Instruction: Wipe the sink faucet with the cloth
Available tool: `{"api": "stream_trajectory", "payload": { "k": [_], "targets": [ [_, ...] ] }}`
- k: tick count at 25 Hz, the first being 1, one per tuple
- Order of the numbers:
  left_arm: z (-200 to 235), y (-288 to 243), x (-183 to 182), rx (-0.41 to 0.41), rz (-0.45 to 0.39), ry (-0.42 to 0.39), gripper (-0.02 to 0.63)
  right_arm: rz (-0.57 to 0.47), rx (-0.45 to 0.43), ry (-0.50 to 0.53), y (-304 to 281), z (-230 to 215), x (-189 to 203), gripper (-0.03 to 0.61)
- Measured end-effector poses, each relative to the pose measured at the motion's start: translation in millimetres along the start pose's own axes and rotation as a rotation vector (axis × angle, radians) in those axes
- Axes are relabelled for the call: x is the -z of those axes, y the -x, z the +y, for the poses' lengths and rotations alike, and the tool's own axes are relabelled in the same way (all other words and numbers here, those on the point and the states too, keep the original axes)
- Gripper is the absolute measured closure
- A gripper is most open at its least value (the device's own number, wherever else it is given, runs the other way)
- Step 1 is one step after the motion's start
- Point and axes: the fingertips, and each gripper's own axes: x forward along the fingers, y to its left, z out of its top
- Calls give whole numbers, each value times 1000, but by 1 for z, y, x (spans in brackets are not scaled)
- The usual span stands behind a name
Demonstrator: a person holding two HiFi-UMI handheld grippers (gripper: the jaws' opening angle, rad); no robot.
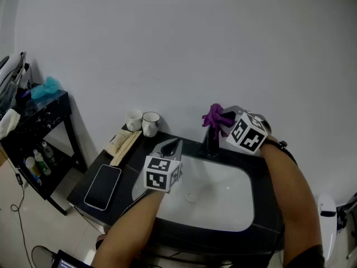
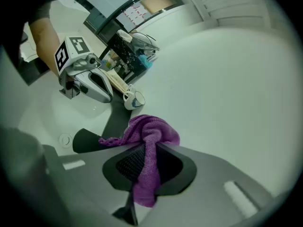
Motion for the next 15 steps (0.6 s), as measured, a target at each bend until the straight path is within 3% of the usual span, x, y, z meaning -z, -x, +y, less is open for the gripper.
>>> {"api": "stream_trajectory", "payload": {
  "k": [5, 9, 15],
  "targets": [
    [1, 7, 1, 5, 5, 52, 595, 23, 2, 88, 7, 12, -10, 522],
    [9, 11, -2, -25, -4, 35, 597, 19, -3, 131, 14, 23, -16, 520],
    [15, 14, 1, -49, 6, 37, 597, -5, 14, 282, 34, 50, -32, 514]
  ]
}}
